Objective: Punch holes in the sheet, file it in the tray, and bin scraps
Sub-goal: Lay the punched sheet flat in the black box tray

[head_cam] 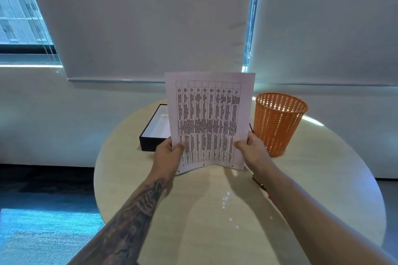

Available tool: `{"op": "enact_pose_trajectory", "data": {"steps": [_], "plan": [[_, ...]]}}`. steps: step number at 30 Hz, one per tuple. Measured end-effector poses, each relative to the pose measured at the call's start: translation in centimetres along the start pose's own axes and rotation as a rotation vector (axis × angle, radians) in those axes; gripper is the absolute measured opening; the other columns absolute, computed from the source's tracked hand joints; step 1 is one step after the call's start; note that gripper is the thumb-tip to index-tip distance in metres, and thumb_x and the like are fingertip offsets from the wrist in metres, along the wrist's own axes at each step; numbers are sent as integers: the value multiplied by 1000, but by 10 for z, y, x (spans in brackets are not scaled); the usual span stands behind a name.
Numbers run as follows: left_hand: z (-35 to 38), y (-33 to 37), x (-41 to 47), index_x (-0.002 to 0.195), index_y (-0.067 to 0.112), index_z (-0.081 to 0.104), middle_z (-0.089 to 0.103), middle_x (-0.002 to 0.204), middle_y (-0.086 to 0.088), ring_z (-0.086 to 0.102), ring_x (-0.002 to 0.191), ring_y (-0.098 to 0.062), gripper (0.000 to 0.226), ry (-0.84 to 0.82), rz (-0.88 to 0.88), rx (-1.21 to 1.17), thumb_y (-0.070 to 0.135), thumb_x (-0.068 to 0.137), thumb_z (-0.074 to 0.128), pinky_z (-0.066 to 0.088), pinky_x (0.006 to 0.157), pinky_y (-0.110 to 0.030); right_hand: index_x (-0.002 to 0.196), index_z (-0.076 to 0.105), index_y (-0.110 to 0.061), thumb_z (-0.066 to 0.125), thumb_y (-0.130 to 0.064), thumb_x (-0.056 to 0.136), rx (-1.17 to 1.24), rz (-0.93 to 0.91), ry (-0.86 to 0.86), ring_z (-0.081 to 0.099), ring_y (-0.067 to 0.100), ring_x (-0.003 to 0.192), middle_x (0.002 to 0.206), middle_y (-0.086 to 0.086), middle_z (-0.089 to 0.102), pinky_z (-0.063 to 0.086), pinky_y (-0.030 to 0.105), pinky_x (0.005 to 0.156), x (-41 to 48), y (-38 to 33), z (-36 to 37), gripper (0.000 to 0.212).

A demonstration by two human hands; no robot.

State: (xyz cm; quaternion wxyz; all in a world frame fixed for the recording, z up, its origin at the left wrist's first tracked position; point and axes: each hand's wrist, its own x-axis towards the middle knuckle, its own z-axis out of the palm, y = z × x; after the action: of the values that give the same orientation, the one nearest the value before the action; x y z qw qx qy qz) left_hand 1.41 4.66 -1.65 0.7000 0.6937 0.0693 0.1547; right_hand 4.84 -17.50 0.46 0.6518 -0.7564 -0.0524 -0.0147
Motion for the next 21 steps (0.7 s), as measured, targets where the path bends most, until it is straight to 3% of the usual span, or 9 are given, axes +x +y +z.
{"op": "enact_pose_trajectory", "data": {"steps": [3,6,9,13,15,18,21], "plan": [[-2,4,7,113,19,69,75,100,10,73,82,1,21,27,5,9,13,102,53,58,68,-16,125,59,-19,57,-11,99,0,-22,32,69,16,105,116,2,71,56,37,90,2,-4,-4,27],[0,11,14,110,18,67,72,97,10,70,77,3,16,101,-5,-73,13,101,55,54,60,-10,144,43,-17,67,-21,96,98,11,110,64,23,116,129,2,62,52,46,102,4,-5,-3,54],[6,15,18,109,15,68,73,103,0,70,88,-12,15,142,-52,-221,11,100,57,57,64,-19,151,34,-12,72,-28,93,268,157,157,62,26,118,127,4,60,50,45,103,4,-2,10,71],[23,20,18,101,17,69,74,111,-9,71,98,-24,14,168,-96,-359,9,98,59,57,83,-38,126,59,-9,68,-25,95,366,211,-6,70,27,109,122,12,71,56,38,87,0,-4,37,36],[31,22,16,100,17,70,75,110,-10,71,102,-28,14,131,-112,-401,8,98,59,57,89,-45,119,63,-11,64,-15,97,364,160,10,72,27,106,117,10,74,58,36,80,-1,-13,44,22],[24,34,23,99,17,70,77,103,-5,72,97,-25,14,88,-120,-437,9,97,59,59,84,-48,109,66,-14,58,-6,96,326,108,65,73,24,100,109,7,76,59,34,73,7,-31,33,17],[-11,54,53,97,15,65,74,97,-6,71,83,-20,10,161,-84,-516,11,97,56,61,73,-44,106,64,-13,55,-4,97,235,89,85,72,24,96,105,6,74,58,35,68,20,-47,8,16]]}}
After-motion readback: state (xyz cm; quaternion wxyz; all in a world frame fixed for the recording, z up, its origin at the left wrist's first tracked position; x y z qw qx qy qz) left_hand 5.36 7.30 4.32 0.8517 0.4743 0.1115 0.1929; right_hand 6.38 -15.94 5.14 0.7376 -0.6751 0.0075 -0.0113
